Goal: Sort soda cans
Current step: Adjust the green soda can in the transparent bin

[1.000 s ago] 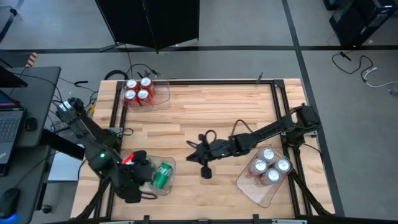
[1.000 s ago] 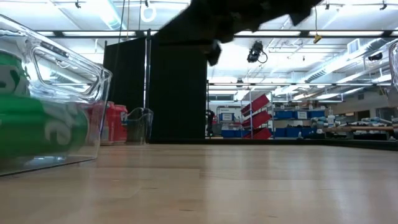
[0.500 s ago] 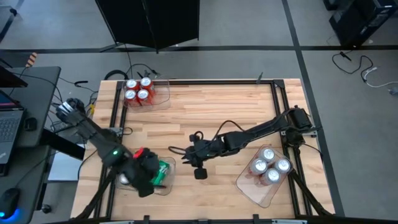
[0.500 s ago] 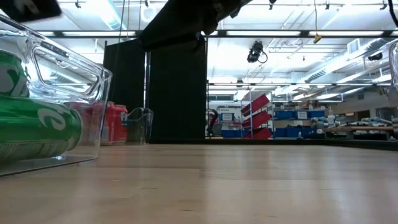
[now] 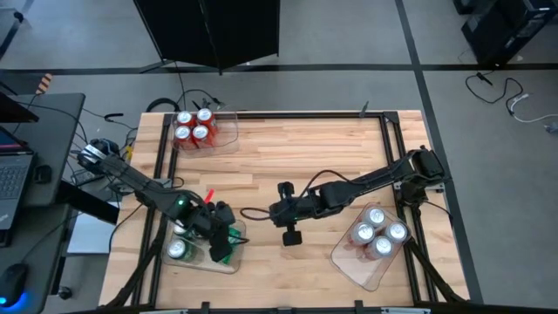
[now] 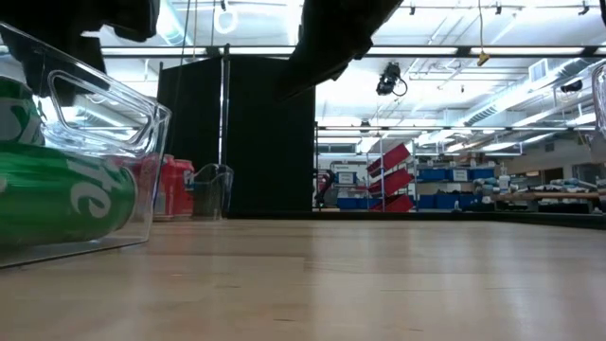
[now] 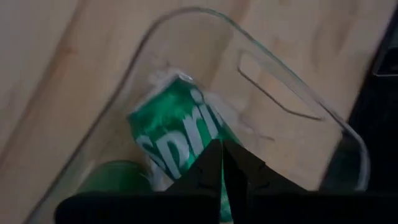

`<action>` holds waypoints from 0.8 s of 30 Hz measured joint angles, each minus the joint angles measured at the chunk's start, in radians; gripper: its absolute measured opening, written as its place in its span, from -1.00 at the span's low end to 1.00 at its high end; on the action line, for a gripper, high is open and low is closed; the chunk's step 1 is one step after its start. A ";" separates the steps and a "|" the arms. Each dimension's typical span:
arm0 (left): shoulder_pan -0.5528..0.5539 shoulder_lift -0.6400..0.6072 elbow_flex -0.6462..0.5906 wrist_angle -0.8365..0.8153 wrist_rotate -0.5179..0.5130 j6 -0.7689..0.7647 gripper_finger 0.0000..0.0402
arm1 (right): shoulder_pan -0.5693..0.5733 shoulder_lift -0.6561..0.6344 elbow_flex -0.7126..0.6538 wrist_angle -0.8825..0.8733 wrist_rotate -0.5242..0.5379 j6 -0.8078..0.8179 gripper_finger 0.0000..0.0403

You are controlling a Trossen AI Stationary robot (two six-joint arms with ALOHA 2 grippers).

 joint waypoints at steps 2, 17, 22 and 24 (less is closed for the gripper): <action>0.018 0.000 0.004 -0.003 0.046 -0.001 -0.84 | 0.000 0.000 0.000 -0.004 0.002 0.008 -0.87; 0.128 -0.001 0.018 0.015 0.165 -0.026 0.12 | 0.030 -0.001 -0.001 -0.019 0.002 0.005 -0.83; 0.155 -0.001 0.018 0.014 0.164 -0.030 0.37 | 0.030 -0.001 -0.001 -0.020 0.002 0.005 -0.83; 0.162 0.002 0.018 0.014 0.163 -0.032 0.40 | 0.030 -0.001 -0.001 -0.020 0.002 0.005 -0.83</action>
